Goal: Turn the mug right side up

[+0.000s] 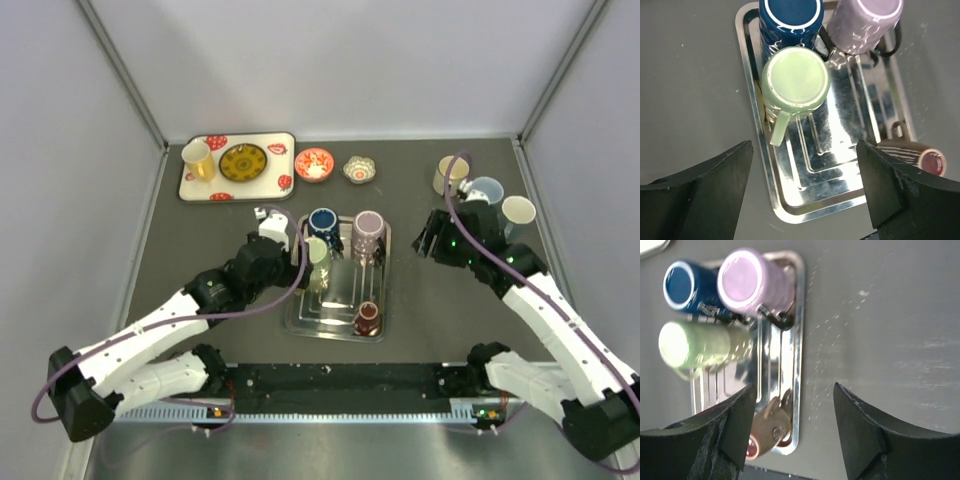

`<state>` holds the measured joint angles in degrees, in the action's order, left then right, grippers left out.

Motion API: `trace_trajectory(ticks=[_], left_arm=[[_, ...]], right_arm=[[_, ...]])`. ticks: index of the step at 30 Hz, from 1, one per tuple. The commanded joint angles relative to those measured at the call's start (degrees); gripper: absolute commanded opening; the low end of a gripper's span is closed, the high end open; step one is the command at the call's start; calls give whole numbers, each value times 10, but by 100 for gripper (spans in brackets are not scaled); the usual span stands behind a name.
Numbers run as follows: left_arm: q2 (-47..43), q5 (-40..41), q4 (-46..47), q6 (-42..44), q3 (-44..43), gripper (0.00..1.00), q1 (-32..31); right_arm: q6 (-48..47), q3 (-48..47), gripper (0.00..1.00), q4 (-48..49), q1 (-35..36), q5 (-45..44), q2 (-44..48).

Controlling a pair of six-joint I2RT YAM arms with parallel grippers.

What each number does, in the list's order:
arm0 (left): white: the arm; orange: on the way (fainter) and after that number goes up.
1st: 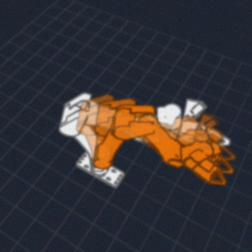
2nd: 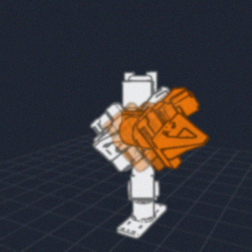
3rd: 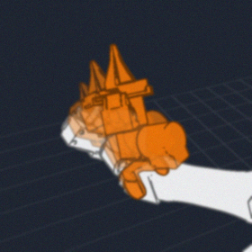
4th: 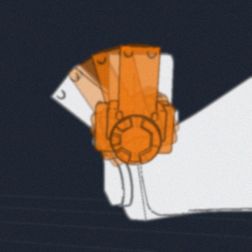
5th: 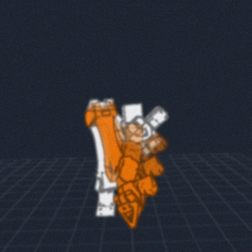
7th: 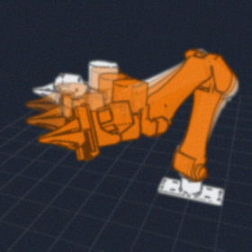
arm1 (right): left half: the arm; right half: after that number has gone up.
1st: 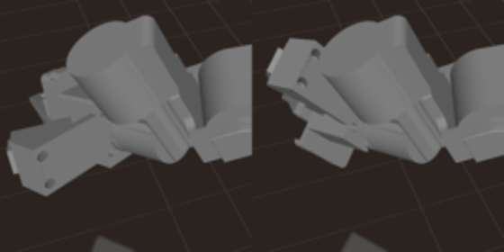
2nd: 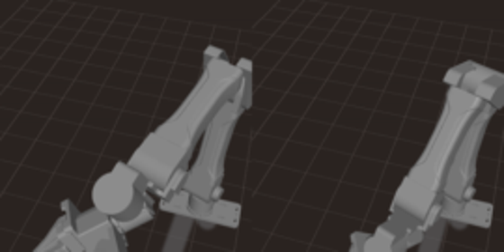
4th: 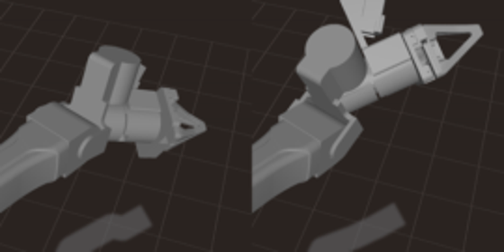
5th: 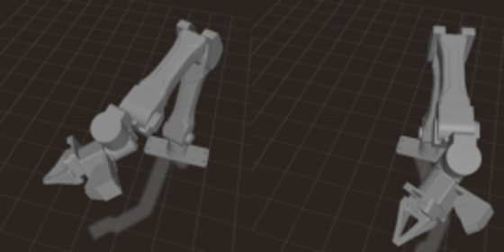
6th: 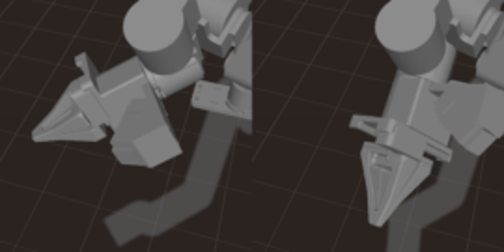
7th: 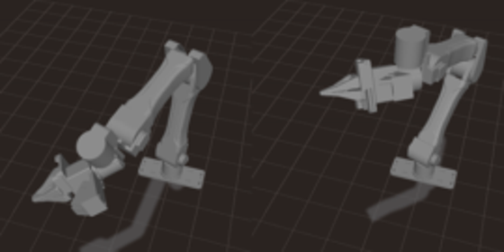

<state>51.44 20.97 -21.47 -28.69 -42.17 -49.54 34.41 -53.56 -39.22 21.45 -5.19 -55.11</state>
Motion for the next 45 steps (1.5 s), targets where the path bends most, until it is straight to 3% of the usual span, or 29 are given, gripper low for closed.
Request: trace_trajectory(ticks=[1, 5, 7, 10, 12, 16, 23, 36, 45], left_arm=[[51, -110, -74, 128, -49, 89, 47], [108, -207, -67, 165, -48, 84, 99], [145, -278, -53, 191, -45, 76, 114], [214, -332, -38, 229, -63, 68, 131], [254, -342, -83, 247, -116, 66, 134], [325, -332, -109, 277, -177, 60, 137], [364, -313, -133, 299, -209, 55, 146], [355, -293, -133, 319, -215, 68, 156], [413, -306, -138, 320, -240, 54, 161]], right_arm=[[7, 13, 62, 35, 69, 0, 35], [3, 9, 61, 43, 111, -2, 53], [0, 9, 61, 47, 133, -1, 62], [0, 17, 60, 49, 148, 11, 75], [3, 27, 60, 49, 148, 16, 86], [4, 48, 60, 49, 149, 19, 130], [3, 57, 60, 47, 150, 27, 156], [8, 57, 60, 59, 150, 40, 136], [7, 52, 60, 58, 150, 42, 142]])
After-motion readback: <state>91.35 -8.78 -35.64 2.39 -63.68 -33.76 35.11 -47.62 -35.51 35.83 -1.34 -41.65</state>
